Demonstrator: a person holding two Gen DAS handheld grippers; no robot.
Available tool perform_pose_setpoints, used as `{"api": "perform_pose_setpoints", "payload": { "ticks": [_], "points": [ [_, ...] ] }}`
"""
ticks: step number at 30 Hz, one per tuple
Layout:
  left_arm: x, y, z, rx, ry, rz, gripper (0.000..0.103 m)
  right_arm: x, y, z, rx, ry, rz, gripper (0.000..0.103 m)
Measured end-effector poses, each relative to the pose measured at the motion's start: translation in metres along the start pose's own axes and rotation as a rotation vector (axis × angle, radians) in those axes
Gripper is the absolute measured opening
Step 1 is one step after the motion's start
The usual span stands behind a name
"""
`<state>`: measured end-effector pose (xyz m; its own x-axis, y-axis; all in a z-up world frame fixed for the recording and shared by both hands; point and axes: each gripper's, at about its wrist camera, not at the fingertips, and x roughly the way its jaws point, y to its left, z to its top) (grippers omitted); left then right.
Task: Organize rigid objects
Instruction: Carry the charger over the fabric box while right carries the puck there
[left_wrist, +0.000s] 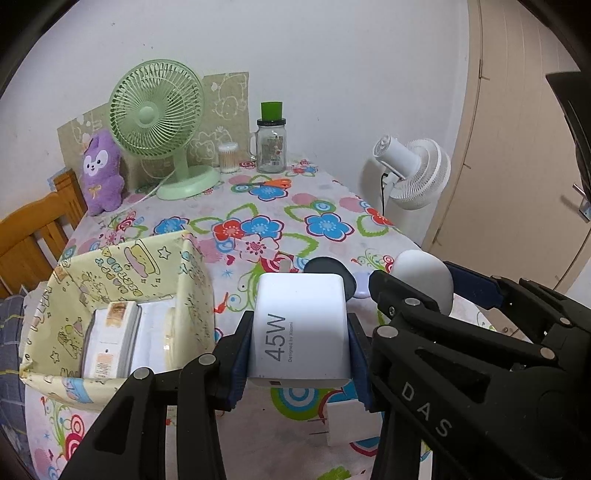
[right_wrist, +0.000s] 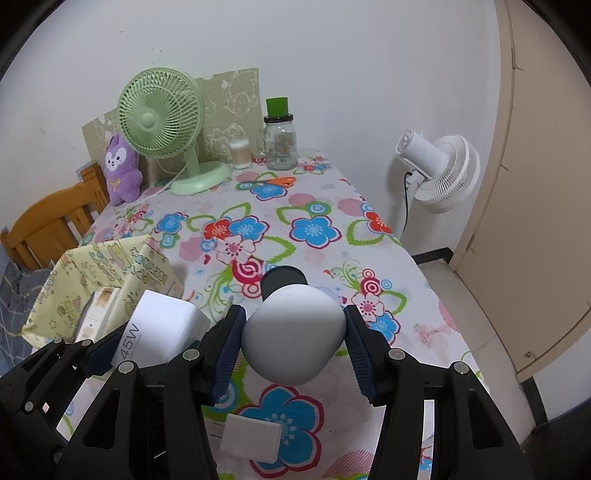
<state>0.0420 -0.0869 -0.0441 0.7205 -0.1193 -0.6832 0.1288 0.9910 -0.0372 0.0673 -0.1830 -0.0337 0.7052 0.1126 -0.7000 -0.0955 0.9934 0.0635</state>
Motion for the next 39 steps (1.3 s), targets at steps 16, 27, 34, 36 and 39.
{"api": "perform_pose_setpoints", "payload": {
  "ticks": [16,27,34,36,39],
  "points": [
    [-0.027,0.022,0.015,-0.001,-0.035,0.01,0.048,-0.022,0.026,0.02,-0.013,-0.037,0.019,0.056],
    [-0.026,0.045,0.017,-0.011,-0.021,0.015,0.048,-0.015,0.05,0.026,-0.027,-0.022,0.048,0.056],
    [-0.024,0.061,0.02,-0.023,-0.019,0.029,0.048,-0.009,0.066,0.03,-0.044,-0.02,0.052,0.056],
    [-0.024,0.066,0.02,-0.027,-0.016,0.035,0.048,-0.007,0.072,0.031,-0.048,-0.017,0.057,0.056],
    [-0.022,0.075,0.019,-0.03,-0.01,0.047,0.048,-0.002,0.081,0.032,-0.052,-0.011,0.067,0.056]
  ]
}}
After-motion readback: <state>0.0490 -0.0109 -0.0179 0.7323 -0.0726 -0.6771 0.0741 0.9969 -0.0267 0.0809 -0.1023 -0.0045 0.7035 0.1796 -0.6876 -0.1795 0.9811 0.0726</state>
